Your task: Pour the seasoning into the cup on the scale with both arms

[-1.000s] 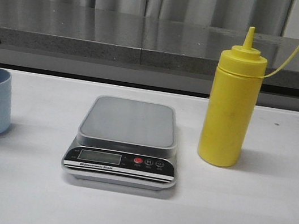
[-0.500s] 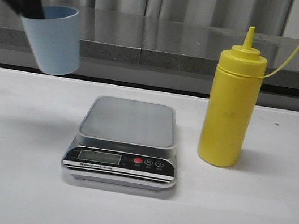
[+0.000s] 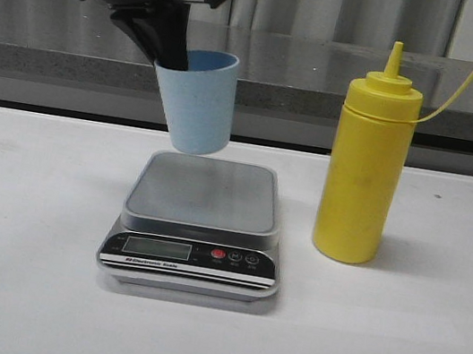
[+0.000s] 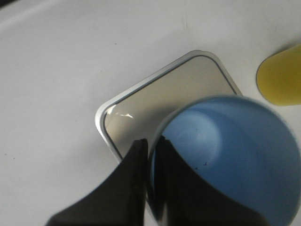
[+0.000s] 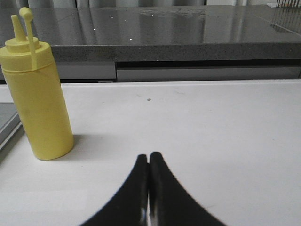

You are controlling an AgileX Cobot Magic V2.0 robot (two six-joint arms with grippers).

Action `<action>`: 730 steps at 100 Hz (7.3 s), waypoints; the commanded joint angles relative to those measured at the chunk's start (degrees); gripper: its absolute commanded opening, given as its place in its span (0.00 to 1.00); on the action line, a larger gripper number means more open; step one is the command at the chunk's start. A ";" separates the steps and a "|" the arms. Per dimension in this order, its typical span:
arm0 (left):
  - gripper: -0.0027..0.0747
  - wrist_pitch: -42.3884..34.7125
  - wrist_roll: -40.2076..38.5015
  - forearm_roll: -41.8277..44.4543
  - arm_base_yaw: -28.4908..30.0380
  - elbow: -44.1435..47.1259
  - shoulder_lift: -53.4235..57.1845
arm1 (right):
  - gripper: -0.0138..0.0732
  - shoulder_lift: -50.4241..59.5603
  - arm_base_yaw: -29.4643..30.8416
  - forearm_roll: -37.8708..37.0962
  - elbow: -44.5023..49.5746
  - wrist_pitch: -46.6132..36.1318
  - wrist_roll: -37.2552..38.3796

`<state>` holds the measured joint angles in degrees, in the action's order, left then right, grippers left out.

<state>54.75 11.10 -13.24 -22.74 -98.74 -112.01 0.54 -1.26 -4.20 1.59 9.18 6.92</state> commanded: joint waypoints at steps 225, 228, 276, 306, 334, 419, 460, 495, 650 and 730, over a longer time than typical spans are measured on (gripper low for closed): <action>0.74 3.38 0.95 -0.78 -0.73 -4.34 4.28 | 0.08 1.10 0.40 -0.10 -0.98 -4.74 -0.40; 0.74 2.93 0.95 -0.78 -0.55 -4.34 4.98 | 0.08 1.10 0.40 -0.10 -0.98 -4.74 -0.40; 0.74 -10.76 0.86 -1.09 10.95 7.43 25.38 | 0.08 1.10 0.40 -0.10 -0.98 -4.74 -0.40; 0.74 -35.97 0.95 -0.98 13.27 35.24 45.20 | 0.08 1.10 0.40 -0.10 -0.98 -4.74 -0.40; 0.63 -53.32 0.95 -0.98 13.27 60.87 68.49 | 0.08 1.10 0.40 -0.10 -0.98 -4.74 -0.40; 0.04 -49.30 0.95 -0.98 13.27 80.41 103.44 | 0.08 1.10 0.40 -0.10 -0.98 -4.74 -0.40; 0.01 -49.30 0.95 -0.98 13.27 80.41 103.44 | 0.08 1.10 0.40 -0.10 -0.98 -4.73 -0.46; 0.01 -49.30 0.95 -0.98 13.27 80.41 103.44 | 0.08 1.10 0.40 -0.10 -0.98 -6.83 -0.45; 0.01 -49.30 0.95 -0.98 13.27 80.41 103.44 | 0.74 -60.39 -13.12 -0.73 -37.39 -7.26 -0.47; 0.01 -49.30 0.95 -0.98 13.27 80.41 103.44 | 0.77 -87.57 -19.17 -5.53 -26.01 -58.95 -4.40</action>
<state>9.68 12.22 -13.45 -9.58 -16.82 -7.97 -85.85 -20.49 -9.33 -23.41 -39.48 4.87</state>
